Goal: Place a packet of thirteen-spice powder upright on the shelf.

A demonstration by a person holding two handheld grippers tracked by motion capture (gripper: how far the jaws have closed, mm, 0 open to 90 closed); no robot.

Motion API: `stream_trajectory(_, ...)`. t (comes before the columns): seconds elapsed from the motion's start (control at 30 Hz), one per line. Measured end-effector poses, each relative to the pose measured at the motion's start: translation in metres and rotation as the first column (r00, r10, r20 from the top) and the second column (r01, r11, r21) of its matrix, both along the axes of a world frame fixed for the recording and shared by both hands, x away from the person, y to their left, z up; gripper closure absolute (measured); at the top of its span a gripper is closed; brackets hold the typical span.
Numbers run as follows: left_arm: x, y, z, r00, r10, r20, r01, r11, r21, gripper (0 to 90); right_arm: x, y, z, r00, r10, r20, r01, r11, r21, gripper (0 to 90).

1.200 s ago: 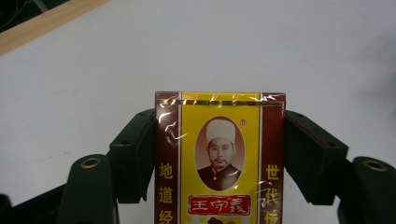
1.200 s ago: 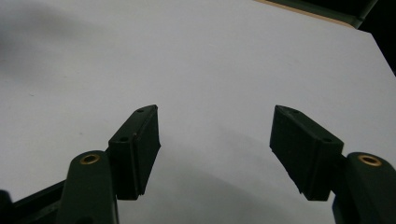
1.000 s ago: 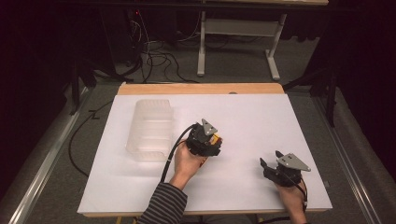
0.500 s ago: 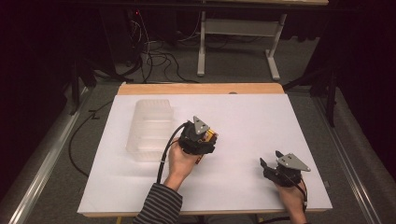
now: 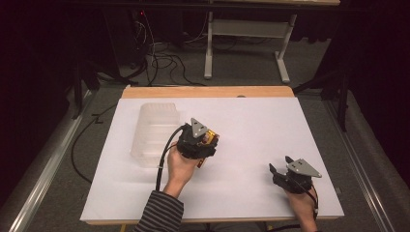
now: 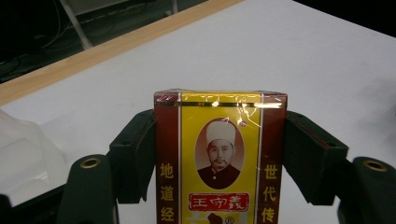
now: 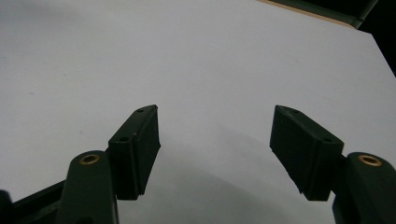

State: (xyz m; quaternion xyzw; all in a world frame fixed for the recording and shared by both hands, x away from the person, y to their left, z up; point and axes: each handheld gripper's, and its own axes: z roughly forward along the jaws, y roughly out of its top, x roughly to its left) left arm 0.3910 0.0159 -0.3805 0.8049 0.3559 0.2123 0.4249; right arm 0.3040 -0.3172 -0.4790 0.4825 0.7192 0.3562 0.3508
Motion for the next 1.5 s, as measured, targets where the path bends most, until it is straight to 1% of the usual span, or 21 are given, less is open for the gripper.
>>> stream_trajectory(0.3, 0.000, 0.013, 0.006, 0.9994, 0.029, 0.020, -0.028, 0.9991, -0.031, 32.9, 0.000, 0.000, 0.000, 1.0000, -0.004, -0.004, 0.004, 1.000, -0.001, 33.2)
stream_trajectory(0.37, -0.001, 0.016, 0.007, 0.9988, 0.039, 0.029, -0.038, 0.9986, -0.037, 32.9, 0.000, 0.000, 0.000, 1.0000, -0.003, 0.001, 0.003, 1.000, -0.004, 33.2)
stream_trajectory(0.43, -0.001, 0.019, 0.008, 0.9978, 0.053, 0.039, -0.052, 0.9976, -0.046, 32.9, 0.000, 0.001, 0.000, 1.0000, -0.004, -0.004, 0.004, 1.000, -0.003, 33.2)
stream_trajectory(0.6, 0.000, 0.026, 0.010, 0.9968, 0.068, 0.042, -0.067, 0.9969, -0.042, 32.9, 0.000, 0.001, 0.000, 1.0000, 0.000, -0.002, 0.000, 1.000, -0.007, 33.2)
stream_trajectory(0.7, 0.000, 0.034, 0.012, 0.9951, 0.087, 0.047, -0.085, 0.9952, -0.048, 32.9, 0.000, 0.001, 0.000, 1.0000, -0.003, -0.004, 0.003, 1.000, 0.001, 33.2)
stream_trajectory(0.77, -0.001, 0.039, 0.014, 0.9936, 0.097, 0.058, -0.095, 0.9944, -0.047, 32.9, 0.000, 0.001, 0.000, 1.0000, -0.001, -0.001, 0.001, 1.000, -0.005, 33.2)
stream_trajectory(0.83, -0.001, 0.040, 0.014, 0.9931, 0.101, 0.060, -0.098, 0.9940, -0.049, 32.9, 0.001, 0.001, 0.000, 1.0000, 0.002, -0.003, -0.002, 1.000, -0.007, 33.2)
stream_trajectory(0.9, -0.001, 0.046, 0.016, 0.9902, 0.119, 0.073, -0.114, 0.9916, -0.060, 32.9, 0.001, 0.001, 0.000, 1.0000, 0.004, -0.004, -0.004, 1.000, -0.010, 33.2)
stream_trajectory(0.97, 0.000, 0.050, 0.016, 0.9891, 0.130, 0.070, -0.126, 0.9902, -0.061, 32.9, 0.001, 0.002, 0.000, 1.0000, 0.004, -0.004, -0.004, 1.000, -0.015, 33.2)
stream_trajectory(1.03, 0.000, 0.052, 0.016, 0.9883, 0.136, 0.070, -0.131, 0.9893, -0.064, 32.9, 0.001, 0.001, -0.001, 1.0000, 0.003, -0.003, -0.003, 1.000, -0.008, 33.2)
stream_trajectory(1.07, 0.001, 0.055, 0.016, 0.9873, 0.141, 0.073, -0.137, 0.9889, -0.056, 32.9, 0.001, 0.001, 0.000, 1.0000, 0.000, -0.005, 0.000, 1.000, -0.007, 33.2)
stream_trajectory(1.17, 0.001, 0.057, 0.015, 0.9855, 0.151, 0.078, -0.147, 0.9878, -0.053, 32.9, 0.001, 0.001, 0.000, 1.0000, 0.003, -0.002, -0.003, 1.000, -0.010, 33.2)
stream_trajectory(1.27, 0.002, 0.062, 0.014, 0.9831, 0.166, 0.077, -0.162, 0.9850, -0.059, 32.9, 0.001, 0.002, 0.000, 1.0000, 0.000, -0.010, 0.000, 1.000, -0.012, 33.2)
stream_trajectory(1.37, 0.003, 0.067, 0.012, 0.9805, 0.183, 0.072, -0.178, 0.9820, -0.063, 32.9, 0.000, 0.001, 0.000, 1.0000, 0.000, -0.006, 0.000, 1.000, -0.009, 33.2)
stream_trajectory(1.43, 0.004, 0.069, 0.011, 0.9801, 0.186, 0.069, -0.182, 0.9812, -0.065, 32.8, 0.001, 0.001, -0.001, 1.0000, 0.002, -0.003, -0.002, 1.000, -0.008, 33.2)
stream_trajectory(1.5, 0.004, 0.071, 0.010, 0.9784, 0.195, 0.070, -0.190, 0.9797, -0.064, 32.9, 0.001, 0.001, 0.000, 1.0000, 0.003, -0.003, -0.003, 1.000, -0.015, 33.2)
